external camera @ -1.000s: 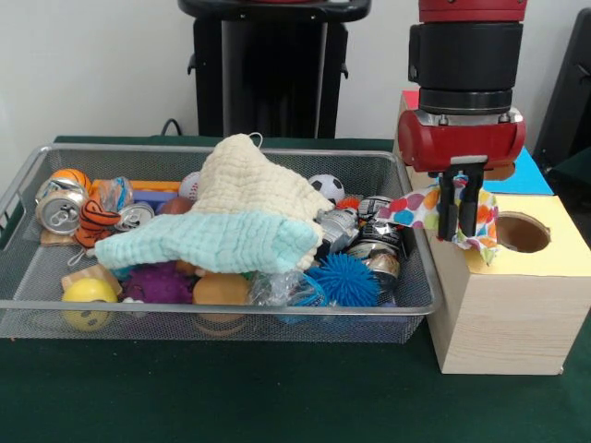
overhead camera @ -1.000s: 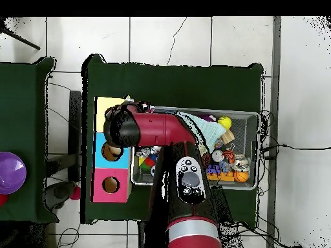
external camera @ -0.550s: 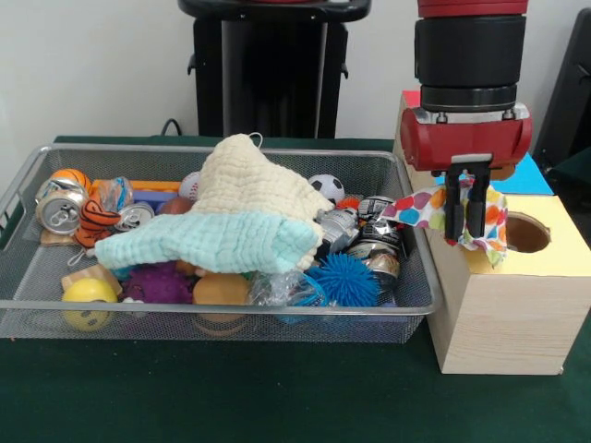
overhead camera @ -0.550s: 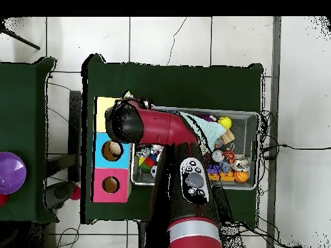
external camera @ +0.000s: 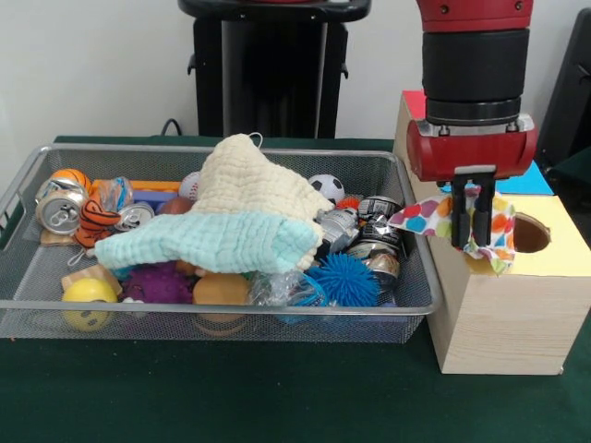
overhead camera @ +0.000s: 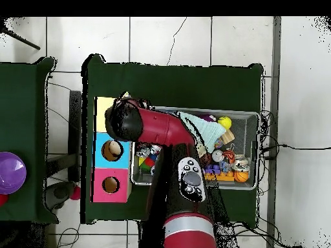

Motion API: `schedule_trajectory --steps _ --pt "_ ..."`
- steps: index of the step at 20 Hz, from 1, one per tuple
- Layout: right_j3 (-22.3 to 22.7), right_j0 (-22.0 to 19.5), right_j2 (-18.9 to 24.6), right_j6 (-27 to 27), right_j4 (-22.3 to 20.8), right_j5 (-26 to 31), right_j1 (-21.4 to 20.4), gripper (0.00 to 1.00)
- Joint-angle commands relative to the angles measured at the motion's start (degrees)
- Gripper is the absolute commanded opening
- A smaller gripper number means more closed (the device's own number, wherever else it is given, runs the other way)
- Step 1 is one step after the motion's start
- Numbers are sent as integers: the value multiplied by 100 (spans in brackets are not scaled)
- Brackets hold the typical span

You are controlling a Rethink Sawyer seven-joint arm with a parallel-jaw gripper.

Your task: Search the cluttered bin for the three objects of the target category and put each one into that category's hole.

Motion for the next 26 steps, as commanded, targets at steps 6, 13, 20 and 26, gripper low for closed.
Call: schedule_trajectory --steps 6,13,20,26 --pt "211 449 -194 1895 744 113 636 0" --pt "263 732 -353 1879 1045 484 577 0" --pt "78 938 -626 1779 1105 1093 680 0" --pt "-192 1118 -957 1664 958 1517 1032 0"
